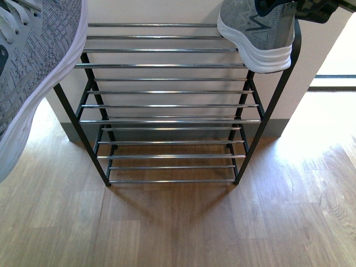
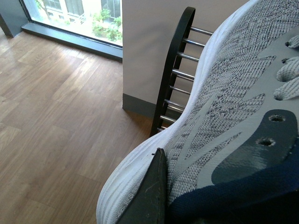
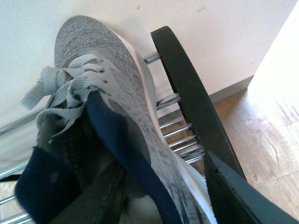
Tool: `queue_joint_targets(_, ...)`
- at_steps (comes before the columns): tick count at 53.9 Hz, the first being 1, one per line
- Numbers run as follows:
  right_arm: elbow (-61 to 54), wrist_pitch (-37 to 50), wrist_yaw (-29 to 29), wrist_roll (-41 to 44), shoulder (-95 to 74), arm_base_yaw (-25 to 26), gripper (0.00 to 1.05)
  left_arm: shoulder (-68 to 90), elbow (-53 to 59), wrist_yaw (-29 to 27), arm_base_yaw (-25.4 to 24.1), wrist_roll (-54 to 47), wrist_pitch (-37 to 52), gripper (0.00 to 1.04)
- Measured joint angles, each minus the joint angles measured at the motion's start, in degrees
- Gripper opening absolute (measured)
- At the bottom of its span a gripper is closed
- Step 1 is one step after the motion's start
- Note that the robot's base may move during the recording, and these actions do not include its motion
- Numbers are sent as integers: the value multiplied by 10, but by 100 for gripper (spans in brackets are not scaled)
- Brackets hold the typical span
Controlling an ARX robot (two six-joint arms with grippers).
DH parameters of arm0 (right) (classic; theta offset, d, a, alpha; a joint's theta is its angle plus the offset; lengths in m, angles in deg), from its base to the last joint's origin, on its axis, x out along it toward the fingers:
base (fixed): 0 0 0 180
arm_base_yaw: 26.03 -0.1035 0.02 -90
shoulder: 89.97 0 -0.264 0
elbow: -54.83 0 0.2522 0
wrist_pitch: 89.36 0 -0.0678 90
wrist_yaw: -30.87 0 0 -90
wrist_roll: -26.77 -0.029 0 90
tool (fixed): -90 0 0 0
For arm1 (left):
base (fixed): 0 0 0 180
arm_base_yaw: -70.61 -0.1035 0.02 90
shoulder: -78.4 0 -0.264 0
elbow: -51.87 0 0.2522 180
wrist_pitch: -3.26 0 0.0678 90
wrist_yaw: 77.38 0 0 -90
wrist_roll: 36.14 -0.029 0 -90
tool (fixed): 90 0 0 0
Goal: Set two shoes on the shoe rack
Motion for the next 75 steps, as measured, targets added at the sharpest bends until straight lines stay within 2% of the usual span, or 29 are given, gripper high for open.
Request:
queue_joint_targets(13,-105,65,74,17,119,-1,97,0,0,0,0,0,0,2)
queue_joint_targets(19,-158,86,110,28,173,6,95,0,0,0,0,0,0,2)
queue_joint_targets(27,-285,140,188,61,289,38,96,0,0,0,0,0,0,2)
queue_joint_targets(44,-524,216,368,141,524,153,96,0,0,0,0,0,0,2)
queue_joint_targets(48,-586,240,415,163,586,195,96,0,0,0,0,0,0,2)
queue_joint_targets(53,-640,278,470,147,645,247,96,0,0,0,0,0,0,2)
queue_joint_targets(58,-670,310,470,132,677,285,96,0,0,0,0,0,0,2)
queue_joint_targets(64,-675,311,471,127,679,289,96,0,0,0,0,0,0,2)
queue_joint_targets(67,-694,346,399,167,689,273,87,0,0,0,0,0,0,2)
queue_joint_targets(70,-732,364,333,236,721,247,73,0,0,0,0,0,0,2)
queue_joint_targets(75,-779,368,299,272,758,215,55,0,0,0,0,0,0,2)
